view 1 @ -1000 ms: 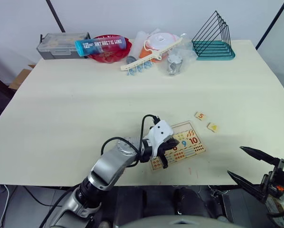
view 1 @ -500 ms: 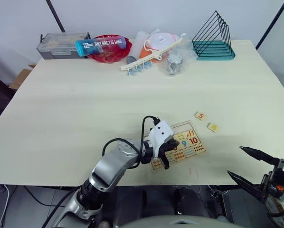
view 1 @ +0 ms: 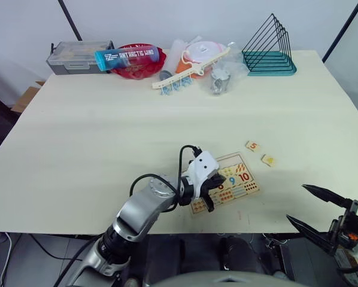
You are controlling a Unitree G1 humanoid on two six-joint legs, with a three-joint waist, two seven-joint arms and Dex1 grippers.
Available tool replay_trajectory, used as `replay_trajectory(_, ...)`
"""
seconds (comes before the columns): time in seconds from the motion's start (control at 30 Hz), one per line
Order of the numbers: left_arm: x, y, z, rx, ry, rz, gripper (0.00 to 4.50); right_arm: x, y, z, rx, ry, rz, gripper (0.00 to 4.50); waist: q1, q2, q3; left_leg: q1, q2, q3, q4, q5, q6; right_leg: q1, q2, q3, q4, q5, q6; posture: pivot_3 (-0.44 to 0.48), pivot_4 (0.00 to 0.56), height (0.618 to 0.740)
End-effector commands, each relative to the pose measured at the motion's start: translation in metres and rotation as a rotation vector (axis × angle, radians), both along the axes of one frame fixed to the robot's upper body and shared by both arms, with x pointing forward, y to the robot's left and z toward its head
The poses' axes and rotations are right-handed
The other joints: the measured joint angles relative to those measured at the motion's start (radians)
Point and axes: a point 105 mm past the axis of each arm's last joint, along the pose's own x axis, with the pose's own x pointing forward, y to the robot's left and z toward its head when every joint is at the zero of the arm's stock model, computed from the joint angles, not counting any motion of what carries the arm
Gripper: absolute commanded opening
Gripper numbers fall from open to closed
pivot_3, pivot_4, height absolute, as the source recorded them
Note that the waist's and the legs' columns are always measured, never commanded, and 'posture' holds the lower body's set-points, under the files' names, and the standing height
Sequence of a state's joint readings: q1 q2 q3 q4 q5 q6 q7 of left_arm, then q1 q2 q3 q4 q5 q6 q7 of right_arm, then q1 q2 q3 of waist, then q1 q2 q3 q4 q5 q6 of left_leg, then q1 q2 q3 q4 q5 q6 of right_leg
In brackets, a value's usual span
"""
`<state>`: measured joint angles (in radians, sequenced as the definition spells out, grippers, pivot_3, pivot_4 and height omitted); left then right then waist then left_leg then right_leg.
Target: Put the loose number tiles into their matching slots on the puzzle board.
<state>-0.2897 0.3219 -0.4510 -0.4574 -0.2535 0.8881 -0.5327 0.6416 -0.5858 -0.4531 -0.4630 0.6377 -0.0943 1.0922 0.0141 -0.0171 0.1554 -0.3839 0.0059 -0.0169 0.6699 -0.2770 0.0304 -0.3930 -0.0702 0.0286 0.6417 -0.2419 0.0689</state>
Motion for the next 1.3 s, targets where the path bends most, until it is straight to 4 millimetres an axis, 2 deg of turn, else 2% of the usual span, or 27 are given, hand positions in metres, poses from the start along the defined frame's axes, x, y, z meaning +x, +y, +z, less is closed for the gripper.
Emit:
replay_trajectory(0.03, 0.0008, -0.0024, 0.0043, -0.016, -0.012, 0.003, 0.05, -0.0009, 0.0016, 0.0110, -0.016, -0.049, 0.012, 4.50, 0.000, 0.000, 0.000, 0.000, 0.000, 0.000, 0.000, 0.000, 0.000, 0.000, 0.000, 0.000, 0.000, 0.000, 0.000, 0.000, 0.150, 0.740)
replay_trajectory(1.3, 0.0092, -0.0100, 0.0007, -0.017, -0.008, 0.034, 0.05, -0.0006, 0.0017, 0.0092, -0.019, -0.052, 0.010, 4.50, 0.000, 0.000, 0.000, 0.000, 0.000, 0.000, 0.000, 0.000, 0.000, 0.000, 0.000, 0.000, 0.000, 0.000, 0.000, 0.000, 0.150, 0.740)
